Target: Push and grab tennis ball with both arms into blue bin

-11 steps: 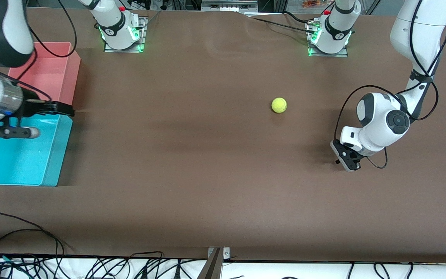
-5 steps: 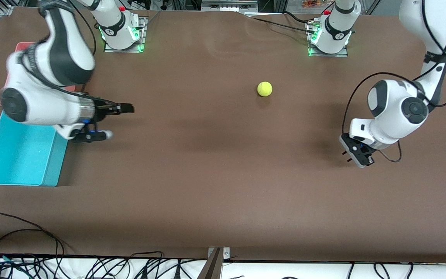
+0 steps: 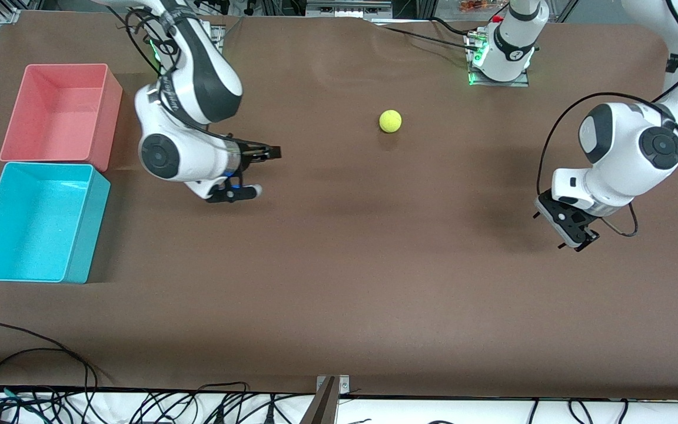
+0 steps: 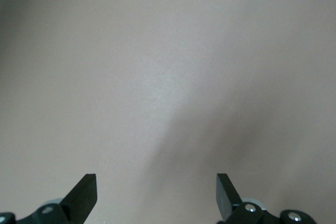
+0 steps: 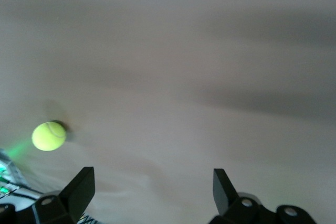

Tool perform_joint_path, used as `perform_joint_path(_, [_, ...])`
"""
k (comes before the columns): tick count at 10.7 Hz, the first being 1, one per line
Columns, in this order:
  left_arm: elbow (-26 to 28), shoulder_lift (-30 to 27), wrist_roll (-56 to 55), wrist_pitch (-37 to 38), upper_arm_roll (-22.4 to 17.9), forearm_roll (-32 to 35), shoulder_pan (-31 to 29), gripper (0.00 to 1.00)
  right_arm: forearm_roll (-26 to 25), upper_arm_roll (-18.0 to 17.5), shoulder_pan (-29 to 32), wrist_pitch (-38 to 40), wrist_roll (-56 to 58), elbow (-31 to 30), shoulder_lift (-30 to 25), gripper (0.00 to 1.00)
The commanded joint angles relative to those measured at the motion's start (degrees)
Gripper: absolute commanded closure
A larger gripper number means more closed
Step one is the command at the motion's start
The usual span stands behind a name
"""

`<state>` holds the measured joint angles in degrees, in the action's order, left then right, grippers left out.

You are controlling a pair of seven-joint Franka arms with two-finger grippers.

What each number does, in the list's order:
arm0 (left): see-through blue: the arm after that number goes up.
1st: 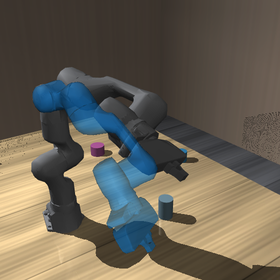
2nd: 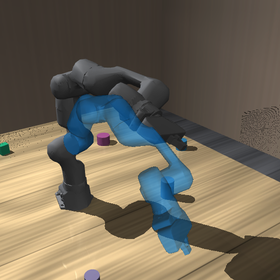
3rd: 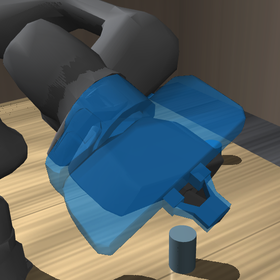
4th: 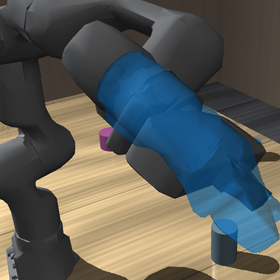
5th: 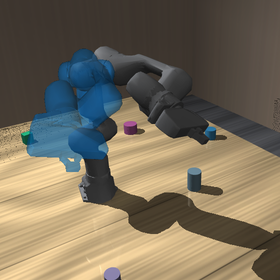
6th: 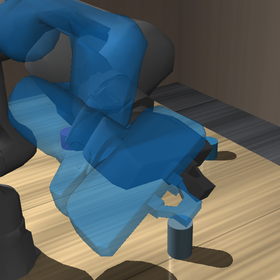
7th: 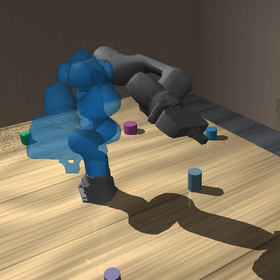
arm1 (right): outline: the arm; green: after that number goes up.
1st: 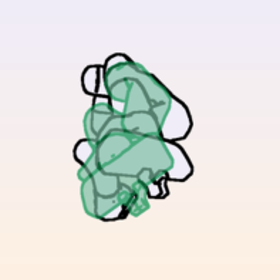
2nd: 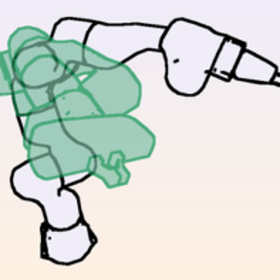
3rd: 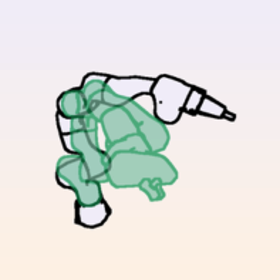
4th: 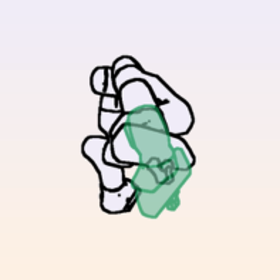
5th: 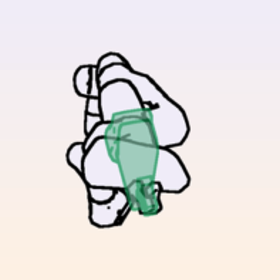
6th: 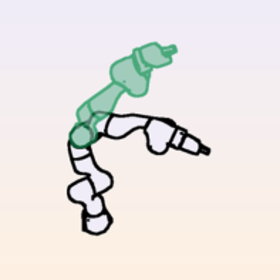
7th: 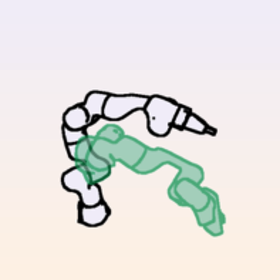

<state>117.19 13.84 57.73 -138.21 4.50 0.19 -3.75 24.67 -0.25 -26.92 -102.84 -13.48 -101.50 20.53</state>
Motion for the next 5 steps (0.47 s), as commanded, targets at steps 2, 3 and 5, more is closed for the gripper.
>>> perform_joint_path(2, [6.6, -7.0, -6.0, 0.2, -0.6, 1.3, 0.3, 0.00, 2.4, 0.4, -13.7, -16.0, -12.5, -1.9, 3.8, 0.00])
perform_joint_path(3, [6.8, -9.2, -6.0, 0.5, -0.6, 1.5, 0.2, 0.00, 2.5, 0.4, -15.6, -17.6, -13.1, -1.9, 4.3, 0.00])
perform_joint_path(5, [8.7, -14.1, -5.3, 0.7, -0.6, 1.5, -1.1, 0.00, 2.8, 0.4, -17.8, -19.8, -18.0, -1.7, 4.3, 0.00])
